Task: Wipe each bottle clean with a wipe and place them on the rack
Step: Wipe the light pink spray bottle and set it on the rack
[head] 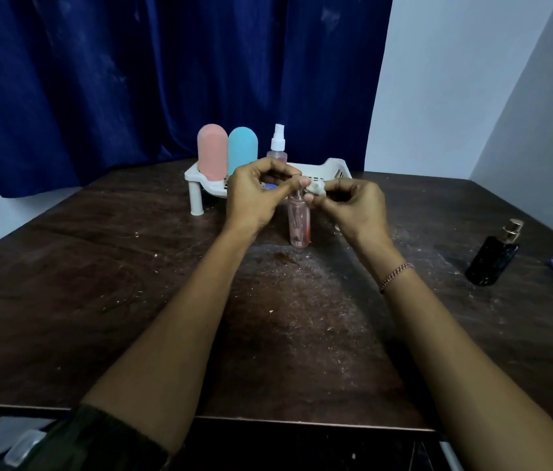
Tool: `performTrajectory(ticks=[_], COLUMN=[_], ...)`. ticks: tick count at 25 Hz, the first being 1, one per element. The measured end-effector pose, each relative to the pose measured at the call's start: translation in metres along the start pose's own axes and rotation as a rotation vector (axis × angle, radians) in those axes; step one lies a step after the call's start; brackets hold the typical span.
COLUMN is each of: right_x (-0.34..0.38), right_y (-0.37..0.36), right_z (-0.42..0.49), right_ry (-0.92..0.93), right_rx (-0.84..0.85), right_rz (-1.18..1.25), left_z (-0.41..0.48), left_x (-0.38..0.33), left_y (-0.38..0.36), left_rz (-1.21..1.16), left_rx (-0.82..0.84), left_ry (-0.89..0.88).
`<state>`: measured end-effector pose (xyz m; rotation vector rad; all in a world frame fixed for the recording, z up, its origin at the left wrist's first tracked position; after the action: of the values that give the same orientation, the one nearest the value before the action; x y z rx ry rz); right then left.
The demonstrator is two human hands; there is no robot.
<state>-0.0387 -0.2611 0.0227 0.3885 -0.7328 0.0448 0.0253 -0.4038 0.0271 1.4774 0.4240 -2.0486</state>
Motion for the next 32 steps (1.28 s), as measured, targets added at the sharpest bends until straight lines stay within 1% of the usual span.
performTrajectory(ticks=[3, 8, 10, 12, 15, 18, 20, 26, 32], right_x=[0.004, 0.006, 0.007, 0.007, 0.004, 0.003, 0.004, 0.008, 0.013], right_y=[-0.001, -0.009, -0.010, -0.011, -0.008, -0.004, -0.003, 0.000, -0.003], right_z=[0.001, 0.001, 0.000, 0.000, 0.004, 0.004, 0.003, 0.003, 0.001], right_ry=[0.033, 0.105, 0.088, 0.084, 0.121, 0.116, 0.105, 0.117, 0.189], right_rx=[0.014, 0.101, 0.109, 0.105, 0.056, 0.013, 0.000, -0.056, -0.045], right_rz=[-0.009, 0.042, 0.095, 0.074, -0.080, -0.103, -0.111, -0.207, -0.271], left_z=[-0.003, -0.003, -0.003, -0.002, 0.003, 0.007, 0.006, -0.001, -0.001], left_x=[-0.001, -0.002, -0.004, -0.007, -0.005, -0.002, -0.002, -0.011, -0.008], left_y=[-0.001, 0.004, 0.004, 0.004, 0.001, -0.002, -0.003, 0.000, 0.000], left_rz=[0.019, 0.067, 0.113, 0.166, 0.178, 0.176, 0.195, 0.380, 0.327], left_rx=[-0.024, -0.094, -0.104, -0.105, -0.031, 0.074, 0.089, -0.067, -0.073], left_ry=[-0.012, -0.039, -0.043, -0.040, 0.009, 0.024, 0.020, -0.060, -0.071])
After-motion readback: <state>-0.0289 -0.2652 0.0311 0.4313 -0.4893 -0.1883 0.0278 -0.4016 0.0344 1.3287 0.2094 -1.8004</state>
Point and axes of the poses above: each hand's wrist, its own z-axis towards the middle knuckle, its own y-axis out of the back of the hand, x = y × z, the point moved 6 cm from there along z, towards the middle knuckle, and after that the axes turned 15 degrees about y, right-handed, at the moved point
